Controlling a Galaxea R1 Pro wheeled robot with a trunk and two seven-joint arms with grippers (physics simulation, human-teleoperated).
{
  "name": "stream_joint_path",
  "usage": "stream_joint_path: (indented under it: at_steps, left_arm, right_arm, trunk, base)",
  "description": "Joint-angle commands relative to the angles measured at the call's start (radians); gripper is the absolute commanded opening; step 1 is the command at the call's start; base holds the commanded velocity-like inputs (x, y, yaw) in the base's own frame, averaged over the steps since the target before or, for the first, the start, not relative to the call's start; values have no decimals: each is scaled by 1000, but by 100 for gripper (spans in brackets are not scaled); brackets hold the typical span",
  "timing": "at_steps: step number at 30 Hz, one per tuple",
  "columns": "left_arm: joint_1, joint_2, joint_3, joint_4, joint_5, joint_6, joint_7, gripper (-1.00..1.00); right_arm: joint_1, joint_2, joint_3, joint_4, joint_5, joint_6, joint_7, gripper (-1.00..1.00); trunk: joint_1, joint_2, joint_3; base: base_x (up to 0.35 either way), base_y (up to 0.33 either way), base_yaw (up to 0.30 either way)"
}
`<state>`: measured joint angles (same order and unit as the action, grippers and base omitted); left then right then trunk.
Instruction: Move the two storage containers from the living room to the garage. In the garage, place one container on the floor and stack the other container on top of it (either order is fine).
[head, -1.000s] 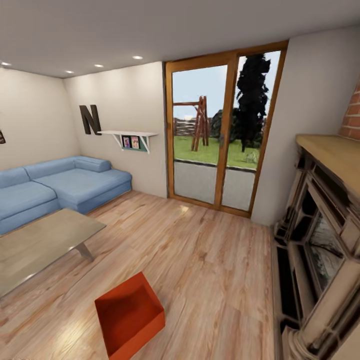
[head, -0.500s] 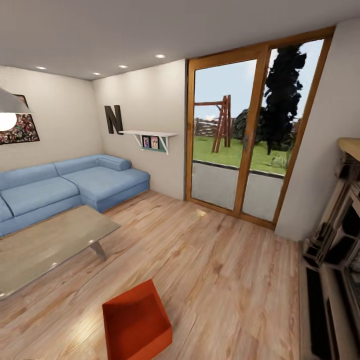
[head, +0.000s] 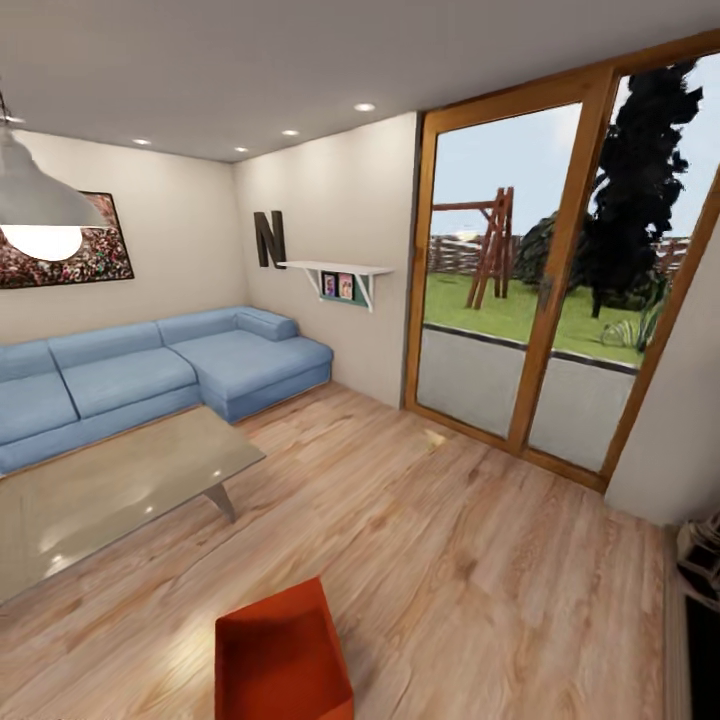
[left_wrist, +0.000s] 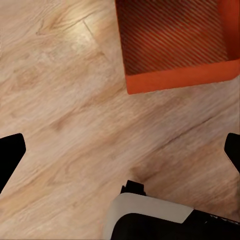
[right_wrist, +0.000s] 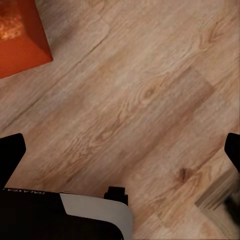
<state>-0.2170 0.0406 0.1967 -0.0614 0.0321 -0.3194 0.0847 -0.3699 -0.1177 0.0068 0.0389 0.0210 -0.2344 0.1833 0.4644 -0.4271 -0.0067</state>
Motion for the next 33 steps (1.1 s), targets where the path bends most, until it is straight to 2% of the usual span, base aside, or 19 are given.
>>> stream_joint_path:
  at_steps: [1, 11, 21, 33]
  left_arm:
    - [-1, 0, 0, 2, 3, -4, 1, 100]
    - [-1, -1, 1, 2, 5, -5, 1, 100]
    - [-1, -1, 0, 2, 5, -6, 1, 100]
    - [-1, -2, 1, 2, 6, -6, 1, 100]
  right_arm:
    - [-1, 0, 0, 4, 2, -7, 2, 100]
    - [-1, 0, 1, 4, 2, -6, 2, 100]
    - [-1, 0, 1, 4, 2, -6, 3, 100]
    - [-1, 0, 1, 4, 2, -6, 3, 100]
  trunk:
    - [1, -1, -1]
    - [1, -1, -1]
    - [1, -1, -1]
    - [1, -1, -1]
  base:
    - [265, -119, 264]
    - [-42, 28, 257]
    - [-14, 9, 73]
    - [0, 0, 251]
